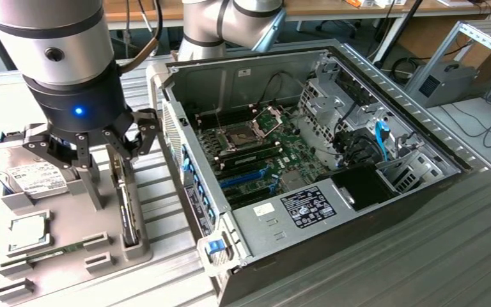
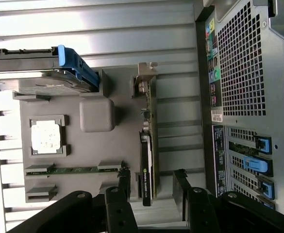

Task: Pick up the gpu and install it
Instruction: 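Pick up the gpu and move the gpu toward the slot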

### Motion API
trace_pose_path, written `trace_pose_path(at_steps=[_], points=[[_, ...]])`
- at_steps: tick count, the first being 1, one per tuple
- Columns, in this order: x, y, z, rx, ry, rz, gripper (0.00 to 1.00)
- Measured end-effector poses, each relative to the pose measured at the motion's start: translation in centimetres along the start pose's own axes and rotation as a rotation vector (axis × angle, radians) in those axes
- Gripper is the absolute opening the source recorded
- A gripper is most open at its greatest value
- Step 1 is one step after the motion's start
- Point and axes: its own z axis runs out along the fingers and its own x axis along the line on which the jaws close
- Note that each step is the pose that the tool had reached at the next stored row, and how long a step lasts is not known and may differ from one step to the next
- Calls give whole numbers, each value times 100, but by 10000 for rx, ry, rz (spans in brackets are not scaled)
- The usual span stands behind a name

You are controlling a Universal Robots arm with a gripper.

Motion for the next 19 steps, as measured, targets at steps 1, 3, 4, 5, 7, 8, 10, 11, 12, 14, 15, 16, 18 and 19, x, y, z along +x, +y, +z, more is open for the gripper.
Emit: trace_pose_path(at_steps=[1,3,4,5,7,8,10,11,12,14,15,16,18,19], points=[[0,-1,17,0,0,0,48],[1,-2,51,0,0,0,48],[1,-2,60,0,0,0,48],[2,-3,72,0,0,0,48],[2,-4,93,0,1,0,48],[2,-5,109,0,0,0,48],[3,-5,129,0,0,0,48],[3,-6,138,0,0,0,48],[3,-6,149,0,0,0,48],[4,-7,171,1,0,0,48],[4,-8,185,1,1,0,48],[5,-8,192,1,1,0,48],[5,-9,206,0,0,0,48],[5,-9,213,1,1,0,48]])
